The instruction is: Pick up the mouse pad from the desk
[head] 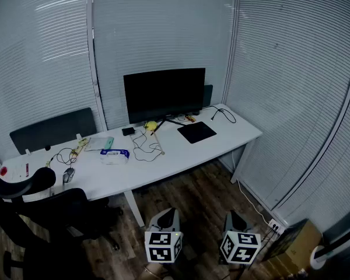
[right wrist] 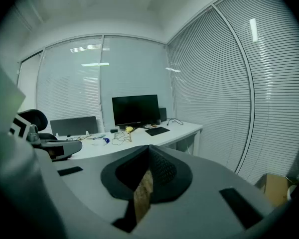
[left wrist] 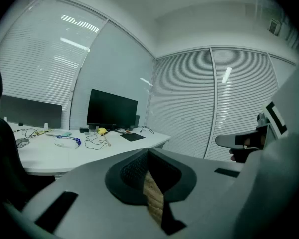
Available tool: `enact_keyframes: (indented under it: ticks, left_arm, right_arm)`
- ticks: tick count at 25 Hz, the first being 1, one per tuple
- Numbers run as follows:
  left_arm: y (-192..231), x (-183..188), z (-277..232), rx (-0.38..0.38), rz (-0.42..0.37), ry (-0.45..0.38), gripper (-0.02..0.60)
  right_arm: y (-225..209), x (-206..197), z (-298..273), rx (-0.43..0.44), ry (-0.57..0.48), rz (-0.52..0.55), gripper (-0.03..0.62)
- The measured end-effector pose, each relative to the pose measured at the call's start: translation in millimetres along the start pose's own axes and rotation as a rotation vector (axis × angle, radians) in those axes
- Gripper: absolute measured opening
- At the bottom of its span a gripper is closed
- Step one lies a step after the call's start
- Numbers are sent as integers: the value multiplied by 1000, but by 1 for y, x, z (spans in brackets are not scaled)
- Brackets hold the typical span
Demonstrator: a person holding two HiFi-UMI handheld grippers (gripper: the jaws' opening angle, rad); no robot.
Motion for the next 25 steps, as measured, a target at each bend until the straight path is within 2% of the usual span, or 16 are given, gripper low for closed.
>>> enact_keyframes:
  ticks: [7,12,25]
  left_arm:
    - [5,-5,2,4,4,7,15]
    - [8,-5,2,-10,-1,5,15]
    - [22,-13,-7,-47,29,9,15]
  right_arm:
    - [7,-2,2,3,-4,6,32]
    - [10,-2,2,-12,-28,-33,33]
    - [16,-13,0,-51,5,-46,34]
Point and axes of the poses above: the fingertips, and each gripper's own axes: z backward along the fingers, y to its left, x out of its top, the point moved 3 cm from there along z, backward along the fingers, and after that the axes turned 3 degrees about -y, right-handed, at the moved point
